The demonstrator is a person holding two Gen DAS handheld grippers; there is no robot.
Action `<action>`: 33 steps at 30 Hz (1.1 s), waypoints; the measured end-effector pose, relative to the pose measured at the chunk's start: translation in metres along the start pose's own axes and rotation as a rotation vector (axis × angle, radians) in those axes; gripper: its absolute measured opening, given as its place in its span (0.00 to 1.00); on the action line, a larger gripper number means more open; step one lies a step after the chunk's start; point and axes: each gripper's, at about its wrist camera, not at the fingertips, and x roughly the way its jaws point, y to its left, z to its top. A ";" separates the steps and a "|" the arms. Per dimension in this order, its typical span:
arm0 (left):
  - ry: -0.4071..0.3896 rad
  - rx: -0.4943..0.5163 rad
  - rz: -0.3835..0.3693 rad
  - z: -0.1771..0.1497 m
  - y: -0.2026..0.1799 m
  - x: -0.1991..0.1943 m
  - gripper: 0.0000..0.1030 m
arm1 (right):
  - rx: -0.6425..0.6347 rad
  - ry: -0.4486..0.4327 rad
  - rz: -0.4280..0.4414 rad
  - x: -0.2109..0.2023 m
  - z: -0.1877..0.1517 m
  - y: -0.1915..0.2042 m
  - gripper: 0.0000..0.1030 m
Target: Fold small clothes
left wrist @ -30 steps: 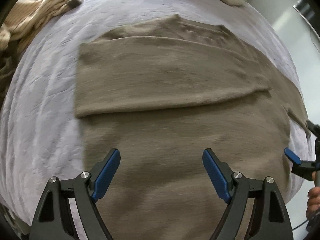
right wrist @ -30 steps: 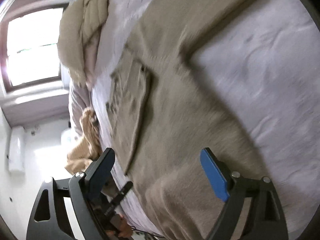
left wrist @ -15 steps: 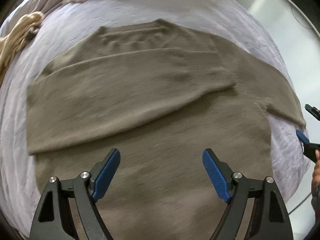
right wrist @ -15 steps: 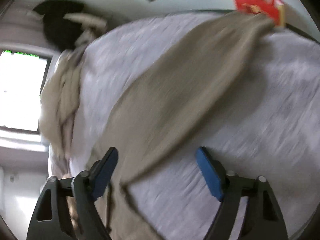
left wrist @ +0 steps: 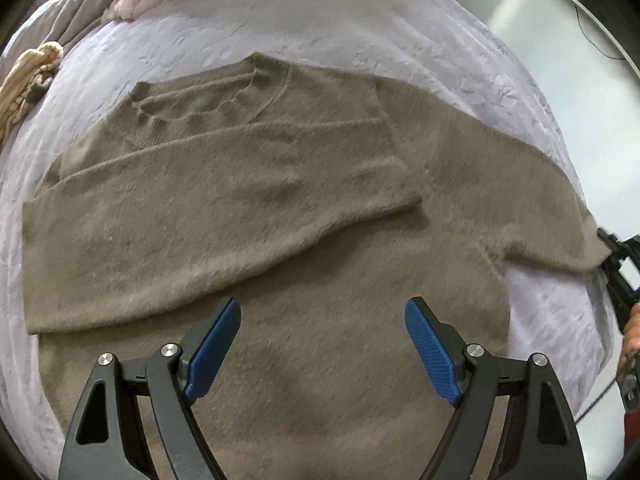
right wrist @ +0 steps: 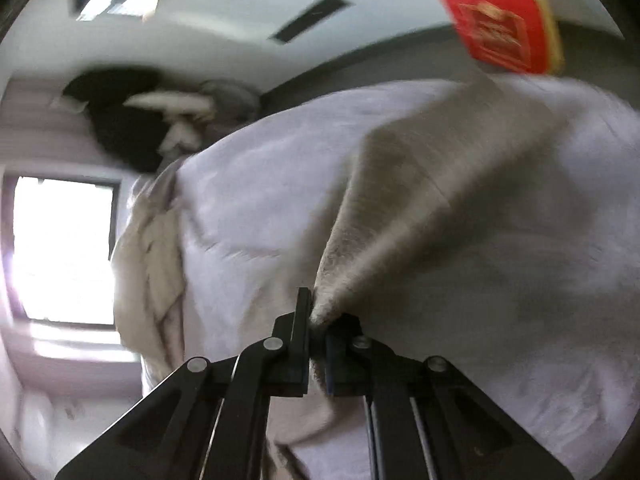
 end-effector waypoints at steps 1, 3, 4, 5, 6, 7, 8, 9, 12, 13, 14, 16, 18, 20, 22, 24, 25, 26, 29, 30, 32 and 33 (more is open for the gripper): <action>-0.007 0.001 -0.005 0.001 0.000 -0.001 0.83 | -0.061 0.009 0.007 0.000 -0.003 0.016 0.06; -0.017 0.002 -0.009 0.002 0.002 -0.002 0.83 | -0.209 0.036 0.030 0.003 -0.013 0.056 0.06; -0.022 0.003 -0.008 0.002 0.004 -0.003 0.83 | -0.271 0.050 0.045 0.006 -0.020 0.075 0.06; -0.029 0.003 -0.006 0.001 0.008 -0.005 0.83 | -0.353 0.073 0.072 0.012 -0.030 0.101 0.06; -0.040 0.000 -0.001 0.000 0.014 -0.008 0.83 | -0.409 0.091 0.091 0.016 -0.039 0.118 0.06; -0.049 -0.005 0.002 -0.001 0.021 -0.012 0.83 | -0.465 0.112 0.110 0.022 -0.049 0.136 0.06; -0.060 -0.012 0.005 -0.002 0.028 -0.015 0.83 | -0.534 0.141 0.133 0.030 -0.063 0.157 0.06; -0.070 -0.024 0.012 -0.002 0.037 -0.019 0.83 | -0.595 0.168 0.151 0.038 -0.079 0.174 0.06; -0.090 -0.061 0.040 -0.005 0.063 -0.026 0.83 | -0.807 0.281 0.192 0.070 -0.140 0.224 0.06; -0.098 -0.075 0.054 -0.007 0.075 -0.028 0.83 | -0.866 0.321 0.199 0.077 -0.162 0.231 0.06; -0.103 -0.084 0.063 -0.008 0.082 -0.030 0.83 | -0.931 0.381 0.203 0.093 -0.191 0.240 0.06; -0.112 -0.124 0.096 -0.014 0.108 -0.032 0.83 | -1.001 0.470 0.192 0.116 -0.228 0.244 0.06; -0.113 -0.163 0.121 -0.019 0.129 -0.031 0.83 | -1.058 0.579 0.128 0.149 -0.269 0.237 0.07; -0.113 -0.206 0.141 -0.026 0.153 -0.029 0.83 | -1.084 0.640 0.018 0.177 -0.293 0.224 0.17; -0.106 -0.241 0.168 -0.031 0.174 -0.023 0.83 | -1.027 0.680 -0.072 0.194 -0.302 0.207 0.48; -0.092 -0.273 0.185 -0.037 0.192 -0.017 0.83 | -0.910 0.671 -0.022 0.185 -0.296 0.197 0.68; -0.092 -0.289 0.185 -0.041 0.200 -0.016 0.83 | -0.853 0.652 -0.009 0.179 -0.291 0.193 0.69; -0.095 -0.297 0.182 -0.044 0.203 -0.016 0.83 | -0.797 0.626 0.004 0.173 -0.284 0.190 0.69; -0.100 -0.318 0.169 -0.052 0.214 -0.019 0.83 | -0.582 0.552 0.022 0.171 -0.258 0.183 0.49; -0.101 -0.324 0.164 -0.055 0.217 -0.020 0.83 | -0.517 0.540 0.017 0.175 -0.252 0.181 0.36; -0.111 -0.335 0.146 -0.060 0.220 -0.026 0.83 | -0.485 0.510 -0.011 0.181 -0.247 0.186 0.06; -0.116 -0.338 0.138 -0.064 0.221 -0.031 0.83 | -0.533 0.492 0.003 0.176 -0.251 0.193 0.06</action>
